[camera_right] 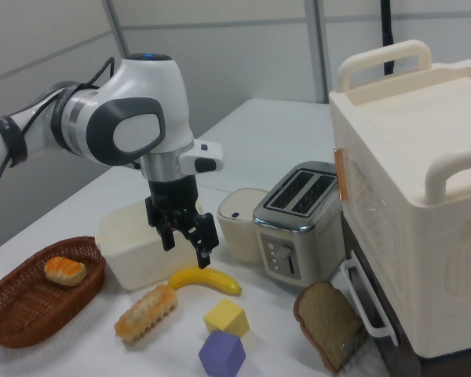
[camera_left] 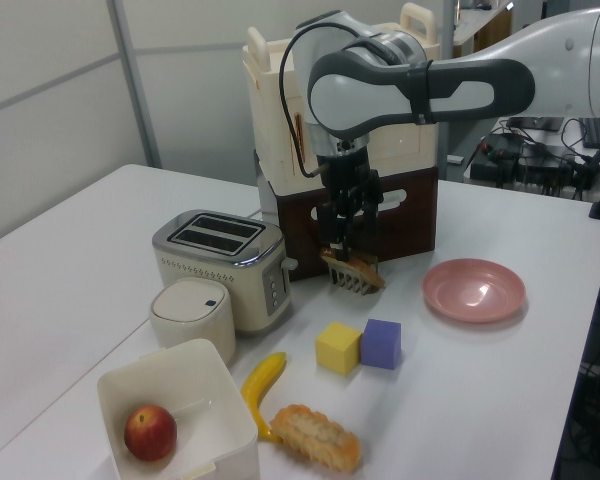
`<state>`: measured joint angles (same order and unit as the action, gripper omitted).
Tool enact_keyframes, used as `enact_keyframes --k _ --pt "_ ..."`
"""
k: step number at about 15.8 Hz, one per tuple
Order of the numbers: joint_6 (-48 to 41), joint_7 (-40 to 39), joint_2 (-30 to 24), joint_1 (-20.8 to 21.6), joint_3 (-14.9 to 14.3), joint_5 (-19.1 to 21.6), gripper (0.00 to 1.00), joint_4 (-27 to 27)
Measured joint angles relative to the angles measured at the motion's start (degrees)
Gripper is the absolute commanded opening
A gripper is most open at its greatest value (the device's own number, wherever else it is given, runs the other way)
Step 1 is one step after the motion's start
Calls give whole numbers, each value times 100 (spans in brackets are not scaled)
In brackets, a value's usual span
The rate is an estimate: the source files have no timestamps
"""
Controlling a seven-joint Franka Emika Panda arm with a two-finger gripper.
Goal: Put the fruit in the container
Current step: 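Move the gripper over the yellow banana and lower toward it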
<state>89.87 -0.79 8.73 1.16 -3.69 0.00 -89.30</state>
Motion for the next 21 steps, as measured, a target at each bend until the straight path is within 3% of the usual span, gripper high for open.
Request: enact_keyframes --k 13,18,21 --pt "24 156 4 7 0 1 100 0" --pt "830 3317 38 59 -4 2 100 -4" --pt "849 4274 44 61 -6 274 100 -5"
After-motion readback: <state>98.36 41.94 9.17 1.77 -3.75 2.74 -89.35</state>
